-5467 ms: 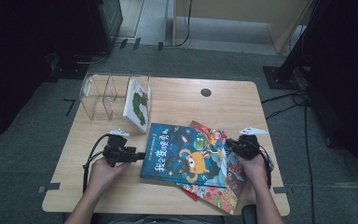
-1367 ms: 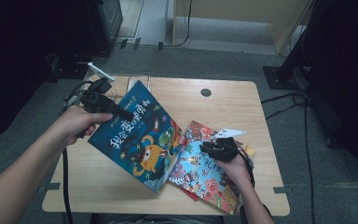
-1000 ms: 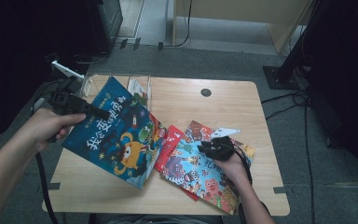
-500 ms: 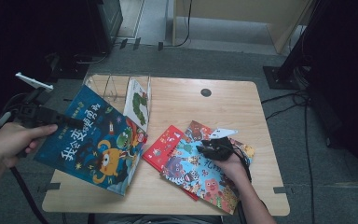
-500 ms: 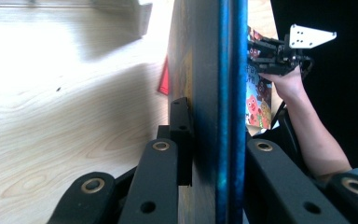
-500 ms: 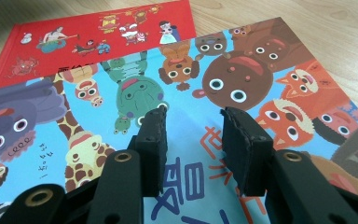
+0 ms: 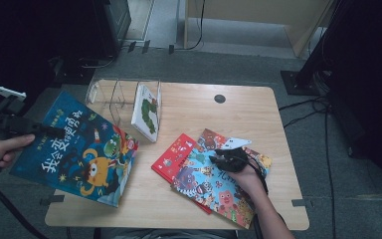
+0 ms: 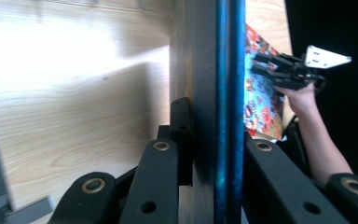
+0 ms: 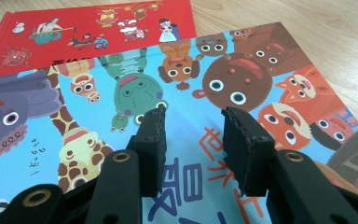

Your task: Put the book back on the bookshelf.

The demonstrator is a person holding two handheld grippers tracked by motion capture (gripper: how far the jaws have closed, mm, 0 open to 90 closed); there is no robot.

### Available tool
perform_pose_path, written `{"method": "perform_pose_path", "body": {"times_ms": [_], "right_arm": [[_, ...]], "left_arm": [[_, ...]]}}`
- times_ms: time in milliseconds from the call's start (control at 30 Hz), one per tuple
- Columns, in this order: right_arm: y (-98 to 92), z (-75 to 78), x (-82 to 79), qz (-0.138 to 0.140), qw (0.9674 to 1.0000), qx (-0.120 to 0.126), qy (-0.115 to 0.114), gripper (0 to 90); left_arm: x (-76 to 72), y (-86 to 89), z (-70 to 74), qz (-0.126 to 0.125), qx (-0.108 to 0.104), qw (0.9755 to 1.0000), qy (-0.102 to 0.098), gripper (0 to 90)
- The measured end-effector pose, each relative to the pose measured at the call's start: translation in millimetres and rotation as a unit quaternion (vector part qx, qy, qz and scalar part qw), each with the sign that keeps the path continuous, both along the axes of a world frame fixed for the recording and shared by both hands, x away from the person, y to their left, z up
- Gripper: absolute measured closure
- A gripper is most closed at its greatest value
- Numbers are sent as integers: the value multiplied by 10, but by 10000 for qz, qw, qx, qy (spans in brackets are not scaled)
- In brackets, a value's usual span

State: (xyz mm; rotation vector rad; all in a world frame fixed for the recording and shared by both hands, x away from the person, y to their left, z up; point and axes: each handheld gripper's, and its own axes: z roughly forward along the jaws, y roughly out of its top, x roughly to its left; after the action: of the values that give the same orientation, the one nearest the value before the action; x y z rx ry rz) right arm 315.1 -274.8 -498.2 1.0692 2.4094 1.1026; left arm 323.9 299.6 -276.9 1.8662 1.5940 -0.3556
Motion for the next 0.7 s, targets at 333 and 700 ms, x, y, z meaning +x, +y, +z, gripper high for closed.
{"method": "perform_pose_path", "body": {"times_ms": [333, 700], "right_arm": [[3, 0, -1, 3, 10000, -28, -18, 595], [-7, -5, 5, 57, 10000, -18, -44, 607]], "left_arm": [[148, 256, 38, 384, 247, 9989, 39, 805], [447, 334, 139, 644, 457, 9968, 108, 808]]}}
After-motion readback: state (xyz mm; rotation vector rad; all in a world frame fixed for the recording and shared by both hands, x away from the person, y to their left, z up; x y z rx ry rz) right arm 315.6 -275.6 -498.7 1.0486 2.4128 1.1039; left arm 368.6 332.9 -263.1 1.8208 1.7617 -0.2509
